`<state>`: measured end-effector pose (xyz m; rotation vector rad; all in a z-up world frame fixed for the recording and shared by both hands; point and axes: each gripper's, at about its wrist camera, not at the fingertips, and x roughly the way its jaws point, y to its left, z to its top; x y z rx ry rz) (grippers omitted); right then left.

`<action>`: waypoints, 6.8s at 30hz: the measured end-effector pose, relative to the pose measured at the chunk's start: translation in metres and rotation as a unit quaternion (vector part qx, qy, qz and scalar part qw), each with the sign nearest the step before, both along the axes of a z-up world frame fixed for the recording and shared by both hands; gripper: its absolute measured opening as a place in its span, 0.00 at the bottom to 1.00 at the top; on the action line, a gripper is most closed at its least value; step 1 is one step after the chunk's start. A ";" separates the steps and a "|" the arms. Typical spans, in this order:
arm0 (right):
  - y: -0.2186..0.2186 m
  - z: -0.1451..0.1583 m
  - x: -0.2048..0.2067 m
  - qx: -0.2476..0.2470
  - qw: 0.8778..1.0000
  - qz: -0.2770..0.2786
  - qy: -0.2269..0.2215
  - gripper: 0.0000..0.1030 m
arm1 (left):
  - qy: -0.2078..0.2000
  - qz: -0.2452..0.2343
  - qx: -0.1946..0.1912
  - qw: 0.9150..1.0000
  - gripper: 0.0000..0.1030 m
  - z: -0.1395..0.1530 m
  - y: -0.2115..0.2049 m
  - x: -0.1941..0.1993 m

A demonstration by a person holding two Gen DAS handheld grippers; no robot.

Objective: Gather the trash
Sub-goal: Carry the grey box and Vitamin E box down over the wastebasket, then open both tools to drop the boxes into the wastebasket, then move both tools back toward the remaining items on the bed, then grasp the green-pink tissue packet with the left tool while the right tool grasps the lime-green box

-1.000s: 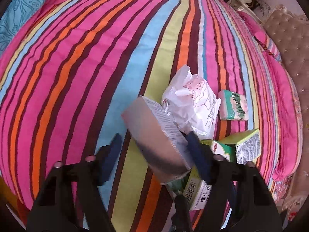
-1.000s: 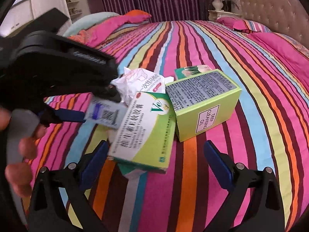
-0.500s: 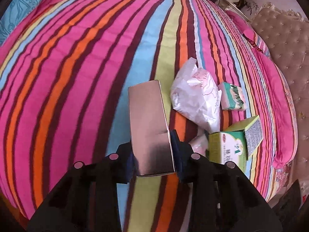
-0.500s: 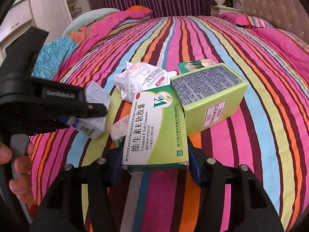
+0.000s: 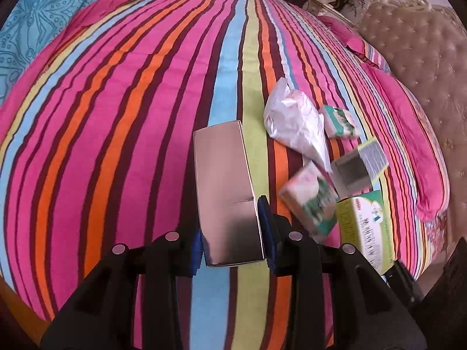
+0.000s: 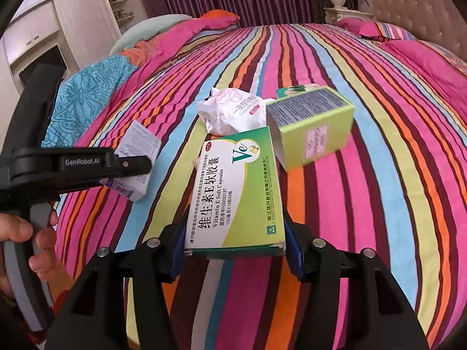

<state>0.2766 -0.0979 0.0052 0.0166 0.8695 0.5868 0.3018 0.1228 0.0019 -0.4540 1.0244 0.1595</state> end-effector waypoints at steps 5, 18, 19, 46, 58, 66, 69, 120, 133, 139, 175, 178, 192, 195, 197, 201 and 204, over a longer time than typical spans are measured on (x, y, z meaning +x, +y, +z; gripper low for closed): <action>-0.026 0.008 -0.012 0.011 1.000 -0.024 -0.001 0.51 | -0.022 -0.020 0.022 0.999 0.33 0.012 -0.007 -0.030; -0.067 0.015 -0.065 0.042 0.997 -0.054 0.019 0.51 | -0.055 -0.083 0.055 0.994 0.33 0.018 -0.046 -0.125; -0.067 0.015 -0.070 0.040 0.998 -0.051 0.017 0.51 | -0.055 -0.086 0.057 0.993 0.33 0.018 -0.048 -0.130; -0.086 -0.048 -0.177 0.002 0.985 -0.031 0.170 0.51 | 0.077 -0.212 0.049 0.973 0.33 -0.073 -0.129 -0.261; -0.079 -0.120 -0.176 -0.021 0.944 -0.029 0.328 0.51 | 0.167 -0.219 0.037 0.961 0.33 -0.121 -0.139 -0.255; -0.069 -0.155 -0.169 -0.050 0.920 -0.040 0.387 0.51 | 0.234 -0.221 0.008 0.947 0.33 -0.157 -0.146 -0.247; -0.069 -0.176 -0.167 -0.049 0.903 -0.053 0.424 0.51 | 0.257 -0.211 -0.010 0.943 0.33 -0.169 -0.141 -0.245; -0.077 -0.147 -0.160 -0.015 0.926 -0.098 0.365 0.93 | 0.213 -0.120 -0.026 0.969 0.87 -0.148 -0.109 -0.246; -0.101 -0.035 -0.130 0.026 0.991 -0.065 0.114 0.93 | 0.064 -0.139 0.054 0.987 0.87 -0.066 -0.104 -0.238; -0.106 -0.001 -0.086 0.039 0.997 -0.064 0.031 0.93 | -0.004 -0.142 0.066 0.988 0.91 -0.026 -0.088 -0.197; -0.031 0.002 0.089 -0.038 0.996 0.068 -0.052 0.93 | -0.066 -0.292 0.127 0.946 0.92 -0.017 -0.090 0.031; -0.027 0.000 0.098 -0.044 0.995 0.073 -0.051 0.93 | -0.061 -0.306 0.141 0.939 0.92 -0.021 -0.094 0.038; -0.018 -0.008 0.124 -0.054 0.993 0.086 -0.059 0.93 | -0.062 -0.307 0.131 0.941 0.92 -0.036 -0.096 0.063; -0.016 -0.009 0.126 -0.053 0.993 0.095 -0.055 0.93 | -0.053 -0.298 0.124 0.945 0.92 -0.040 -0.095 0.068; -0.015 -0.011 0.131 -0.051 0.994 0.093 -0.031 0.93 | -0.054 -0.284 0.112 0.951 0.92 -0.041 -0.093 0.069; -0.015 -0.013 0.133 -0.052 0.995 0.081 -0.011 0.90 | -0.054 -0.266 0.114 0.956 0.92 -0.042 -0.092 0.072; -0.014 -0.014 0.129 -0.057 0.995 0.076 -0.013 0.84 | -0.051 -0.261 0.138 0.954 0.73 -0.042 -0.097 0.070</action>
